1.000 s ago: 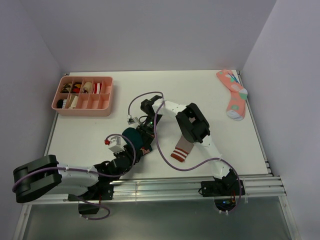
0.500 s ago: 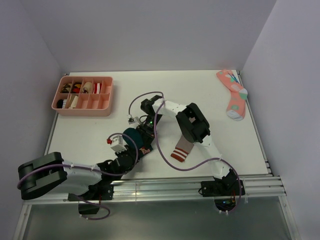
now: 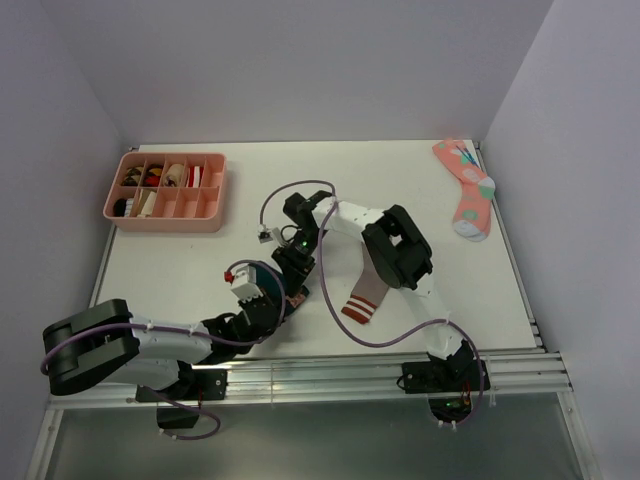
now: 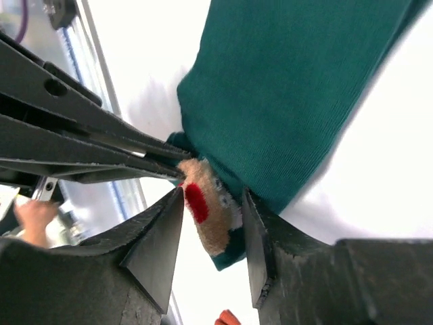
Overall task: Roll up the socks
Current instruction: Roll the sock at the center of the board.
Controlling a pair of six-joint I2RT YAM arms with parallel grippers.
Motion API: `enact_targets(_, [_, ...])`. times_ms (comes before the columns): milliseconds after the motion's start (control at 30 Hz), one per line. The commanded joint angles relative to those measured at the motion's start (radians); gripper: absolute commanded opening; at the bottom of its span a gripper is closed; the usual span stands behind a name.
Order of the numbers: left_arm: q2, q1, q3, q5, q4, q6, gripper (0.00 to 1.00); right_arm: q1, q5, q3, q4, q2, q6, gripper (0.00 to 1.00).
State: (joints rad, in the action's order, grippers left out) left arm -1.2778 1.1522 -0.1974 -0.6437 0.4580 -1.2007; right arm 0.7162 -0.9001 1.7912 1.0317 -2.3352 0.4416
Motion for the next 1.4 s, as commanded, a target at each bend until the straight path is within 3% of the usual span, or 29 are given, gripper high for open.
enact_targets(0, [-0.020, -0.003, 0.027, 0.196, -0.263, -0.005, 0.00, -0.041, 0.049, -0.042, -0.192, 0.086, -0.030, 0.48])
enact_targets(267, [0.023, -0.075, 0.056, 0.303, -0.269, -0.043, 0.00, -0.132, 0.064, -0.136, -0.259, 0.197, -0.034, 0.49])
enact_targets(500, [0.021, -0.163, -0.011, 0.433, -0.361, 0.006, 0.00, -0.164, 0.087, -0.246, -0.297, 0.312, 0.026, 0.48])
enact_targets(633, [0.054, -0.261, 0.000, 0.580, -0.348, 0.075, 0.00, -0.173, 0.121, -0.375, -0.344, 0.442, 0.088, 0.48])
enact_targets(833, [-0.031, -0.377, -0.045, 0.786, -0.352, 0.147, 0.00, -0.172, 0.109, -0.509, -0.357, 0.557, 0.207, 0.48])
enact_targets(1067, [-0.144, -0.442, -0.094, 0.943, -0.375, 0.193, 0.00, -0.120, 0.112, -0.625, -0.329, 0.629, 0.374, 0.49])
enact_targets(1367, [-0.170, -0.497, -0.120, 1.058, -0.450, 0.239, 0.00, 0.021, 0.263, -0.742, -0.447, 0.752, 0.388, 0.50])
